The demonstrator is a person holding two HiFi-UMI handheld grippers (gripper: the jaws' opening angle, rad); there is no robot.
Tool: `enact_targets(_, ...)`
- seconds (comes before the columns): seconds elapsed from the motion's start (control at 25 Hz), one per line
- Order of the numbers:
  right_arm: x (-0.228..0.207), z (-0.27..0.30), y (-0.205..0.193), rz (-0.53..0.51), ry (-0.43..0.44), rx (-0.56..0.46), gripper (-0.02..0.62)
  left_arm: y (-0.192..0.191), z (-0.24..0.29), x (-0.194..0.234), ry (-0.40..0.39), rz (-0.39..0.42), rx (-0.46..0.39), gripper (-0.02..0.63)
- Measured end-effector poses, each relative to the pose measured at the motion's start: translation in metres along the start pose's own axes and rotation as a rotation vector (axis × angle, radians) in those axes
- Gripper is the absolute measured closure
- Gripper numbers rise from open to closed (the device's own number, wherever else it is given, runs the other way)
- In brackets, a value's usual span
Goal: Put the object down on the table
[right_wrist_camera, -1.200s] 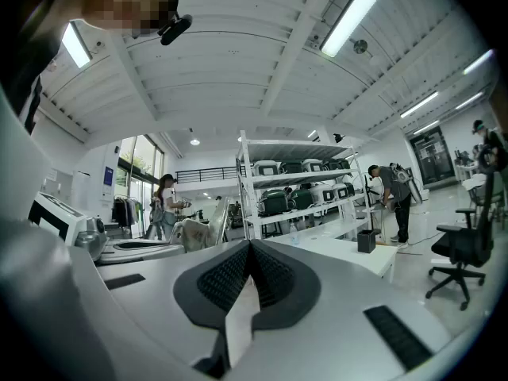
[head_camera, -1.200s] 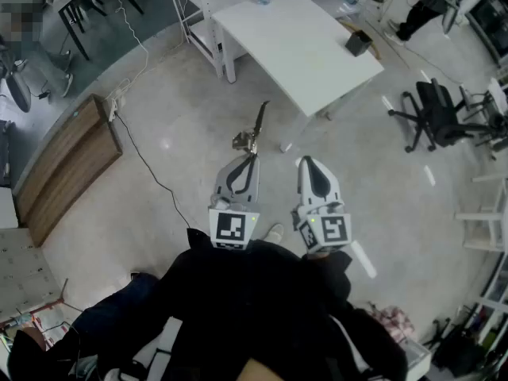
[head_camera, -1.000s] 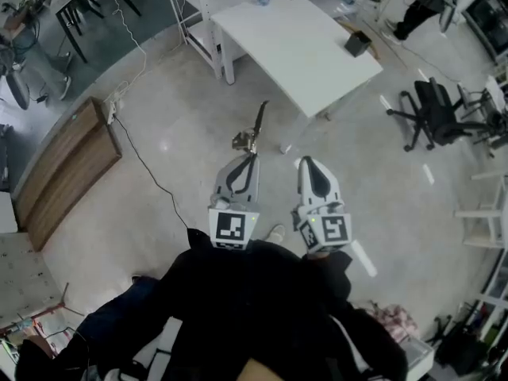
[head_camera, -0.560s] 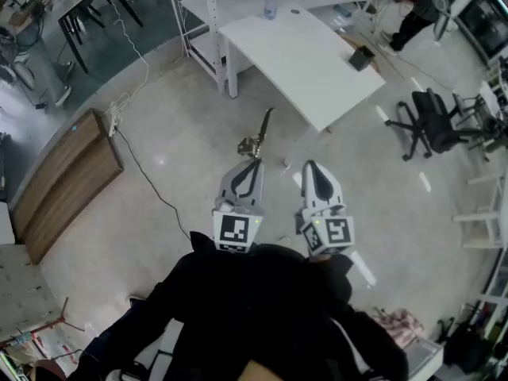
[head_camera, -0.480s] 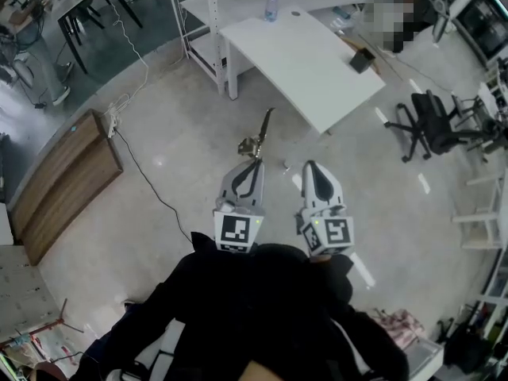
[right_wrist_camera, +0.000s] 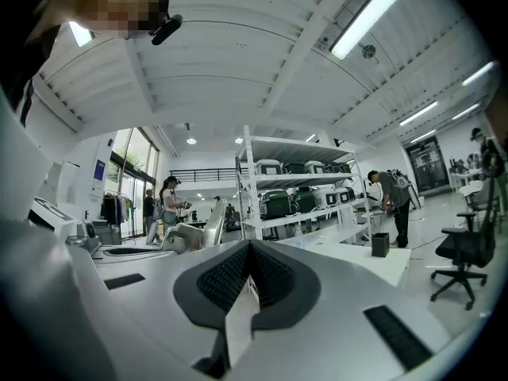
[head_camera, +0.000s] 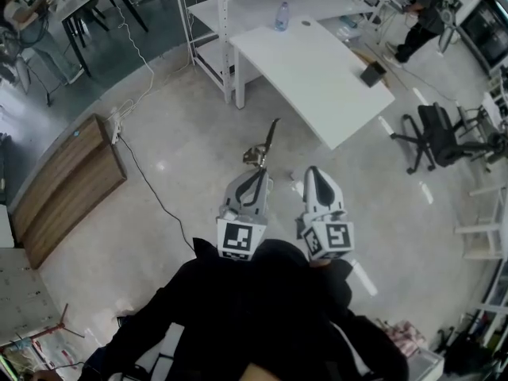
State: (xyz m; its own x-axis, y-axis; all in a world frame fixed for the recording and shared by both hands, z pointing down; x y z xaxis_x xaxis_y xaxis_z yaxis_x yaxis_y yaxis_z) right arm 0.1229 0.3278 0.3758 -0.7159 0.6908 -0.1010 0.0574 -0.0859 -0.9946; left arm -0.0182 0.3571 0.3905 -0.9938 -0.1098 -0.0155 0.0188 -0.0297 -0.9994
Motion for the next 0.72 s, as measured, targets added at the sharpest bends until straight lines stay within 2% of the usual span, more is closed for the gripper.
enact_targets(0.28,-0.032,0.067,-0.006,0.014,0.016,-0.02,0.606,0.0,0.067,0.026,-0.018,0.047,-0.007,0.597)
enact_targets(0.72,-0.107,0.189,0.006,0.036,0.009,-0.006,0.607,0.005,0.208,0.068,-0.043,0.035,0.015,0.597)
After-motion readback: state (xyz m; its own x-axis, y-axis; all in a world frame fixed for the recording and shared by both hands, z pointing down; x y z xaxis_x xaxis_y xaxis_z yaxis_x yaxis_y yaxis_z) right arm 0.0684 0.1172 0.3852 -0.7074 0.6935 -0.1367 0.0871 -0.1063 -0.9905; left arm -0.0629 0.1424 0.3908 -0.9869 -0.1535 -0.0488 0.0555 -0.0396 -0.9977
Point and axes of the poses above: the fingertips, and each gripper's own axes: z forward along the fingers, x to its left, y out of its top, the point moved 4 cm from there along -z, backward along the fingers, and after that the axes turned 11 degrees about y, right-handed, at the moved point
